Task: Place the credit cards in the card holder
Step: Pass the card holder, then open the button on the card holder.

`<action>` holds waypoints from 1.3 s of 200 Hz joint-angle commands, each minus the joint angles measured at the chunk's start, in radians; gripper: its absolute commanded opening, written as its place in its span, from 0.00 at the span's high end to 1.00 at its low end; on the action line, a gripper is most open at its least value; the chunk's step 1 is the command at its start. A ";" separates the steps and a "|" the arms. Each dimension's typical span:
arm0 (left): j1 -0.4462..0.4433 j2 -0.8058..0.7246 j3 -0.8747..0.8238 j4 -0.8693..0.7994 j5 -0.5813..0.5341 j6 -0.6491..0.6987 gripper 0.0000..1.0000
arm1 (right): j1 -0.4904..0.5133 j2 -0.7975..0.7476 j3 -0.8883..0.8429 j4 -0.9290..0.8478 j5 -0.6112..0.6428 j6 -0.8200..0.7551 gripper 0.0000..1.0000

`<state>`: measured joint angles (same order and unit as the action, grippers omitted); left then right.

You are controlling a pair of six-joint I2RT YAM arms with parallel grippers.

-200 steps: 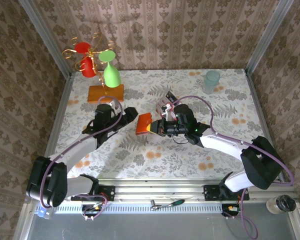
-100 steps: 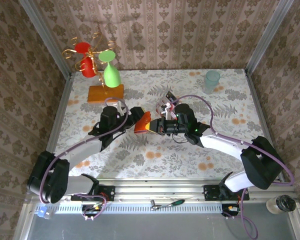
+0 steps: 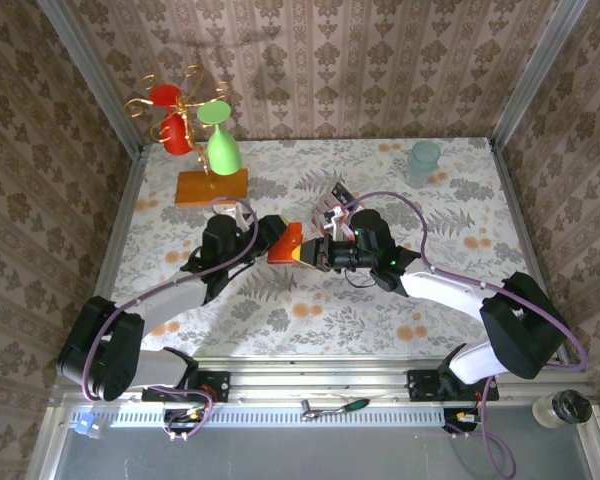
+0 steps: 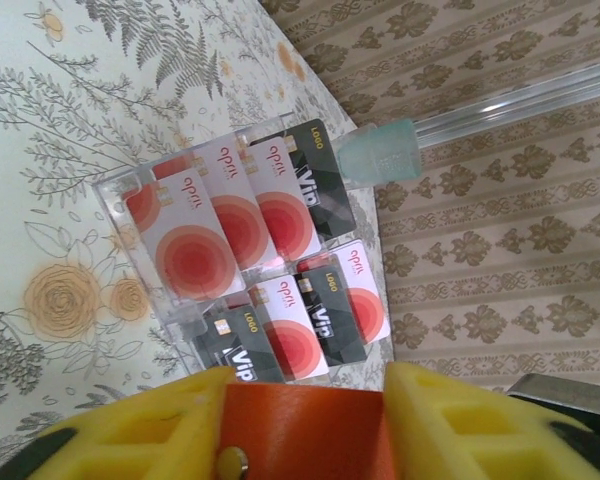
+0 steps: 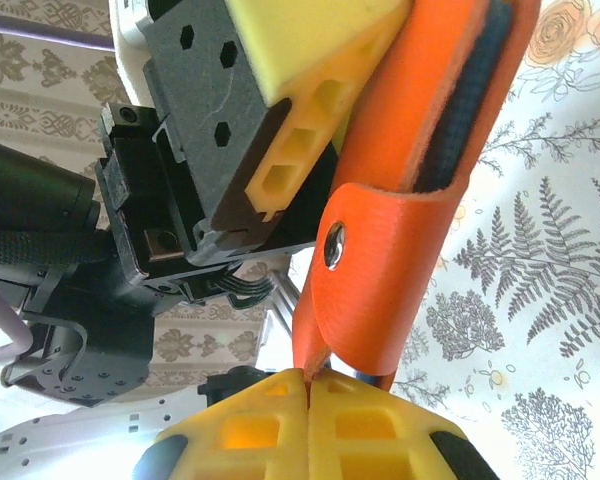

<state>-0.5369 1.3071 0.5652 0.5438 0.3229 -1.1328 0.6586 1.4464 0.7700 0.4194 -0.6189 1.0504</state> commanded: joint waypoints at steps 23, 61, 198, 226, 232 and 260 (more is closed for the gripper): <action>-0.008 -0.039 -0.013 0.063 0.002 0.000 0.72 | -0.010 -0.020 -0.020 0.021 -0.004 -0.001 1.00; -0.008 -0.062 -0.027 0.074 -0.013 0.023 0.96 | -0.043 -0.026 -0.024 -0.055 0.009 -0.030 0.74; -0.078 -0.161 -0.070 0.060 -0.210 0.065 1.00 | 0.090 0.114 0.455 -0.784 0.493 -0.423 0.34; -0.098 -0.175 -0.067 0.052 -0.242 0.061 1.00 | 0.121 0.185 0.495 -0.813 0.568 -0.429 0.37; -0.101 -0.176 -0.067 0.051 -0.247 0.061 1.00 | 0.125 0.191 0.490 -0.819 0.587 -0.427 0.38; -0.110 -0.187 -0.068 0.045 -0.265 0.064 1.00 | 0.121 0.187 0.408 -0.817 0.675 -0.399 0.46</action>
<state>-0.6323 1.1580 0.4931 0.5514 0.0853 -1.0771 0.7834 1.6180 1.2373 -0.3248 -0.0803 0.6491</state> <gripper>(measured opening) 0.141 0.564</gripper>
